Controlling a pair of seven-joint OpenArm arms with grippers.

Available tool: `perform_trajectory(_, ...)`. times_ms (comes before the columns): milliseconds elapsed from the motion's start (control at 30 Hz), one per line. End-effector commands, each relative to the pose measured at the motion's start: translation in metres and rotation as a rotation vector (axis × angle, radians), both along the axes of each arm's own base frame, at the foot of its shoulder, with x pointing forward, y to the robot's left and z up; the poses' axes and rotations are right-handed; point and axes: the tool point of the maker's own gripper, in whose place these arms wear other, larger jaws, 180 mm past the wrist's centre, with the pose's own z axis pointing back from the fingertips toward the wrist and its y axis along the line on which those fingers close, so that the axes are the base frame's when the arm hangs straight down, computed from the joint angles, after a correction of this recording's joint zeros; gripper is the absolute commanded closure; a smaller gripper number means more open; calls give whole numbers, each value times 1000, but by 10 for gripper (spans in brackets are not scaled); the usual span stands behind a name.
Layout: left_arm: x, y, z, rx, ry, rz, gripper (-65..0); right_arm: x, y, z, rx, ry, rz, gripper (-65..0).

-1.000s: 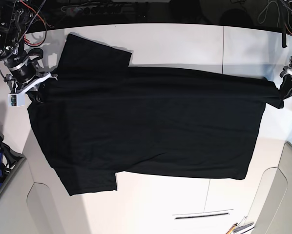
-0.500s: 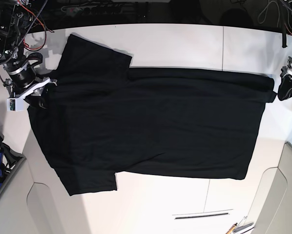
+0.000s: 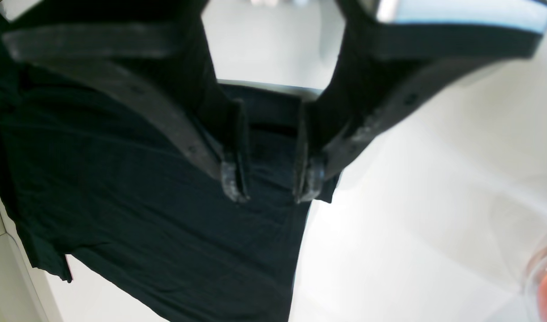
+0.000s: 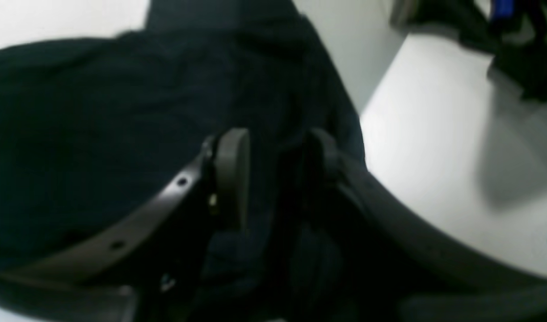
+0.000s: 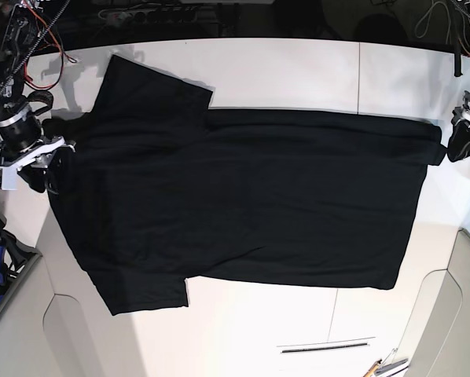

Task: Fold the T-shirt properly
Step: 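Lift the sleeve near the right gripper and fold it inward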

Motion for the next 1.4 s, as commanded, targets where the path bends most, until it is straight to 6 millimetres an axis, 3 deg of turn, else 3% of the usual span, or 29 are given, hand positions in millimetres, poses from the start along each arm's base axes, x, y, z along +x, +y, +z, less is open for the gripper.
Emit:
perform_trajectory(0, 7, 5, 18, 19, -59, -6, -199, 6, -1, 21, -5, -56, 10, -215)
perform_trajectory(100, 7, 5, 18, 19, -59, -6, -199, 3, 7, 29, 12, -41, 36, -215)
perform_trajectory(233, 7, 5, 18, 19, -57, -6, -199, -9, 15, 23, 19, 3, 53, -215)
perform_trajectory(467, 7, 5, 18, 18, -59, -6, -200, -55, 39, -6, 112, 99, 85, -215)
perform_trajectory(700, 7, 5, 18, 18, -58, -6, -201, -101, 50, -35, 180, 215, 61, -215)
perform_trajectory(833, 6, 4, 17, 18, -51, -9, -242, -122, 53, -47, 195, 269, 48, -215)
perform_trajectory(1033, 6, 4, 17, 18, -51, -9, -242, -129, 53, -53, 171, 275, 15, -215)
perform_trajectory(1367, 6, 4, 17, 18, -50, -9, -242, -122, 39, -71, 130, 287, -94, -215)
